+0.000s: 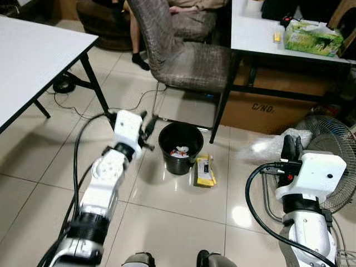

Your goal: Picking trash to rubbish bin

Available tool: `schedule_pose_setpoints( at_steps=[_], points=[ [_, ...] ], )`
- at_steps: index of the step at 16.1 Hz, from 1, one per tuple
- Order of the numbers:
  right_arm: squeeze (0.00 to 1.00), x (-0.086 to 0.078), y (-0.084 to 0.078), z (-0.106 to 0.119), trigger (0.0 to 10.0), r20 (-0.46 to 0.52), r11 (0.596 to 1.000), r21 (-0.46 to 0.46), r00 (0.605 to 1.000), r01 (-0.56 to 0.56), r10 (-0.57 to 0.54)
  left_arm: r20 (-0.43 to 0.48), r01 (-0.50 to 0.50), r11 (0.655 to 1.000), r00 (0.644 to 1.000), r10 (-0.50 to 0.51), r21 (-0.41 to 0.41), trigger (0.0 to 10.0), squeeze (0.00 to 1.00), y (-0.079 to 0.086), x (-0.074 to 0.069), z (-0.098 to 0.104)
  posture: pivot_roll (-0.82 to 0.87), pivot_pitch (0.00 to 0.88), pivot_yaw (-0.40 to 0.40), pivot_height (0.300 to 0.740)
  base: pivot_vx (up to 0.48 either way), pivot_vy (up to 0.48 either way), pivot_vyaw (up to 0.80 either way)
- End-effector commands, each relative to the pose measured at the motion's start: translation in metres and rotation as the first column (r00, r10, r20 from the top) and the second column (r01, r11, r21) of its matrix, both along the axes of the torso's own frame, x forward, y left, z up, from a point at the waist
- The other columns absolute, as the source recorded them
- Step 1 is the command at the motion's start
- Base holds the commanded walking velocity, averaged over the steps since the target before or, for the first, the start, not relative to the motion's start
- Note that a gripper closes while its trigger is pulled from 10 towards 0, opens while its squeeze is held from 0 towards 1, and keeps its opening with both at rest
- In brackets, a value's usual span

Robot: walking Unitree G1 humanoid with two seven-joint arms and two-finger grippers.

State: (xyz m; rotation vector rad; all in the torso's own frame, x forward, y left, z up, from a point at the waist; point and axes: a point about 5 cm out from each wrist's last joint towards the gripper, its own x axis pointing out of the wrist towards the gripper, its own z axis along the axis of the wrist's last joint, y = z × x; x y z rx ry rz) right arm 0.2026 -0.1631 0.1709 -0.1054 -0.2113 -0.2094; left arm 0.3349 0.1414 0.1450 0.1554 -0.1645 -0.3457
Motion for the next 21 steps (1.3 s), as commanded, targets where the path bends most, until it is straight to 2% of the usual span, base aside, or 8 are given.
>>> schedule_pose_setpoints(
  at_steps=[1, 6, 7, 8, 9, 11, 12, 21],
  points=[
    [0.00, 0.000, 0.001, 0.001, 10.0, 0.003, 1.000, -0.005, 1.000, 0.003, -0.003, -0.008, -0.075, 0.997, 0.997, 0.075, 0.015, 10.0, 0.03, 0.006, 0.005, -0.002, 0.11, 0.166, 0.001, 0.740, 0.000, 0.000, 0.00],
    [0.00, 0.000, 0.003, 0.000, 10.0, -0.001, 1.000, -0.005, 1.000, -0.003, 0.003, 0.018, -0.334, 0.939, 0.942, 0.334, 0.078, 10.0, 0.00, 0.036, 0.026, 0.006, 0.11, 0.169, 0.000, 0.740, 0.000, 0.000, 0.00],
    [0.00, 0.000, 0.004, -0.001, 10.0, -0.003, 1.000, -0.004, 1.000, -0.005, 0.005, 0.004, -0.349, 0.935, 0.937, 0.349, 0.064, 10.0, 0.18, 0.040, 0.028, 0.006, 0.11, 0.168, 0.000, 0.740, 0.000, 0.000, 0.00],
    [0.00, 0.000, 0.004, -0.001, 10.0, -0.003, 1.000, -0.004, 1.000, -0.006, 0.006, -0.003, -0.352, 0.934, 0.936, 0.353, 0.058, 10.0, 0.18, 0.041, 0.029, 0.006, 0.11, 0.169, 0.000, 0.740, 0.000, 0.000, 0.00],
    [0.00, 0.000, 0.004, -0.001, 10.0, -0.004, 1.000, -0.003, 1.000, -0.007, 0.007, -0.007, -0.371, 0.927, 0.928, 0.372, 0.055, 10.0, 1.00, 0.045, 0.031, 0.005, 0.11, 0.169, 0.000, 0.740, 0.000, 0.000, 0.00],
    [0.00, 0.001, 0.004, -0.001, 10.0, -0.006, 1.000, 0.001, 1.000, -0.011, 0.011, 0.008, -0.416, 0.906, 0.909, 0.417, 0.080, 10.0, 1.00, 0.050, 0.031, 0.004, 0.11, 0.167, -0.004, 0.740, 0.000, 0.000, 0.00],
    [0.00, 0.001, 0.005, -0.001, 10.0, -0.004, 1.000, 0.002, 1.000, -0.017, 0.017, 0.011, -0.428, 0.899, 0.903, 0.429, 0.095, 10.0, 0.00, 0.051, 0.032, 0.002, 0.11, 0.166, -0.005, 0.740, 0.000, 0.000, 0.00],
    [0.00, 0.007, 0.005, 0.003, 10.0, 0.005, 0.999, -0.042, 0.999, -0.033, 0.034, 0.030, -0.407, 0.910, 0.913, 0.406, 0.076, 10.0, 0.00, 0.041, 0.034, 0.002, 0.12, 0.151, -0.020, 0.740, 0.000, 0.000, 0.69]
  ],
)
